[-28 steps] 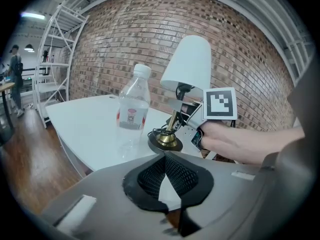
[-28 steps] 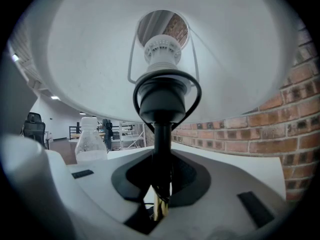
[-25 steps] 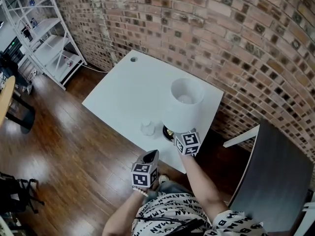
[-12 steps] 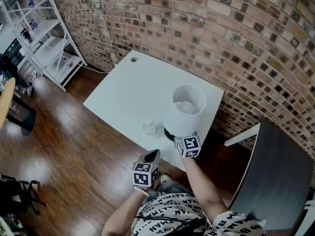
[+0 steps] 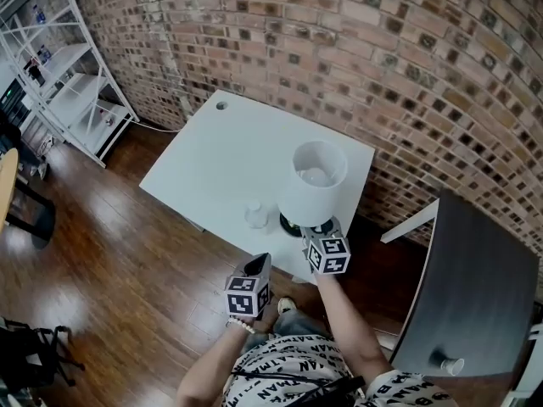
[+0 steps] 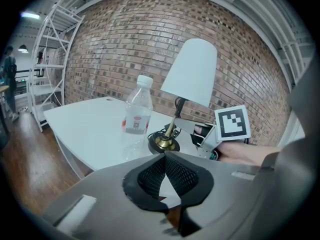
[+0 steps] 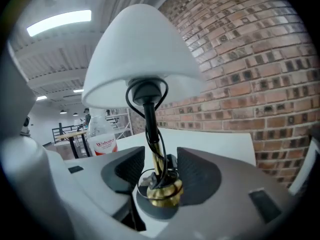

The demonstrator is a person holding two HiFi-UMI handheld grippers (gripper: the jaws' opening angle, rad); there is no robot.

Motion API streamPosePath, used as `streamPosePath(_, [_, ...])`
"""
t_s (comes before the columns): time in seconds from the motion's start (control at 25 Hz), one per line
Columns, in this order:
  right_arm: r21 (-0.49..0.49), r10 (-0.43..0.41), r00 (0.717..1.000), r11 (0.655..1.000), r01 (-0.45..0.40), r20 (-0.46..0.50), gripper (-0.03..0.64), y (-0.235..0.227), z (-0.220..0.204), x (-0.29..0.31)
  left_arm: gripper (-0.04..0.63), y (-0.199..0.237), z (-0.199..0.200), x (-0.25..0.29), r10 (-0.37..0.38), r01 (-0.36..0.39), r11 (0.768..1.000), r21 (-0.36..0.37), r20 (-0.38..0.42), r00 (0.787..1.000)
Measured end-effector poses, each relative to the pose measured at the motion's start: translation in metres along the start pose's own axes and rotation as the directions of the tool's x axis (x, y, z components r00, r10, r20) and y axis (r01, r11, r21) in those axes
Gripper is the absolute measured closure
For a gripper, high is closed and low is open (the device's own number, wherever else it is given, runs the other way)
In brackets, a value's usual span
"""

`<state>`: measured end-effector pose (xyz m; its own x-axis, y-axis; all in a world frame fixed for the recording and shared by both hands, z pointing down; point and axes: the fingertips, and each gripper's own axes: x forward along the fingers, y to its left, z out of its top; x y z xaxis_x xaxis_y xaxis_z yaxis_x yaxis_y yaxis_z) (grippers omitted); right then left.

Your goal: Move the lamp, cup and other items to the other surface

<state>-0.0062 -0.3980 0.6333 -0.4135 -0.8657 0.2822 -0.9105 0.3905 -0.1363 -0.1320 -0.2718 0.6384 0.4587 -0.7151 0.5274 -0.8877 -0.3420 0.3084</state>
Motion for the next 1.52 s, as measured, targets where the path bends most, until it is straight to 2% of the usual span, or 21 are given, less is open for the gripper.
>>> streamPosePath(0.08, [0.043,-0.038,0.996,0.998,0.041,-0.075,0.402,-0.003,-0.007,-0.018,0.594,0.002,0.003,-0.005,-0.008,0.008,1.0,0.004,0.007,1.0])
streamPosePath(0.2, [0.09,-0.066,0.99,0.993,0.077,-0.124,0.403,-0.003,-0.003,-0.053,0.594,0.002,0.009,-0.014,-0.034,0.034,0.999,0.004,0.018,0.999])
streamPosePath(0.44, [0.082,-0.146,0.981,0.984,0.158,-0.131,0.403,0.005,0.012,-0.117,0.594,-0.007,0.026,-0.03,-0.085,0.083,0.996,0.044,0.034,0.996])
streamPosePath(0.64, [0.088,-0.222,0.967,0.968,0.233,-0.123,0.403,0.008,0.007,-0.165,0.594,-0.038,0.035,-0.042,-0.171,0.165,0.981,0.1,0.052,0.984])
streamPosePath(1.0, [0.105,-0.317,0.941,0.938,0.329,-0.121,0.403,0.036,-0.009,-0.236,0.594,-0.075,0.007,-0.083,-0.292,0.287,0.95,0.128,0.025,0.956])
streamPosePath(1.16, [0.128,-0.354,0.925,0.92,0.371,-0.136,0.403,0.044,-0.031,-0.271,0.594,-0.097,-0.016,-0.098,-0.345,0.342,0.93,0.138,-0.003,0.939])
streamPosePath(1.32, [0.162,-0.398,0.906,0.893,0.419,-0.146,0.403,0.042,-0.047,-0.305,0.592,-0.126,-0.032,-0.106,-0.405,0.407,0.899,0.165,-0.044,0.913])
streamPosePath(1.4, [0.179,-0.433,0.889,0.873,0.454,-0.147,0.403,0.034,-0.051,-0.325,0.592,-0.145,-0.038,-0.106,-0.44,0.446,0.876,0.183,-0.072,0.895])
streamPosePath(1.52, [0.215,-0.495,0.858,0.831,0.513,-0.134,0.403,0.021,-0.049,-0.351,0.592,-0.174,-0.044,-0.101,-0.499,0.516,0.831,0.207,-0.131,0.857])
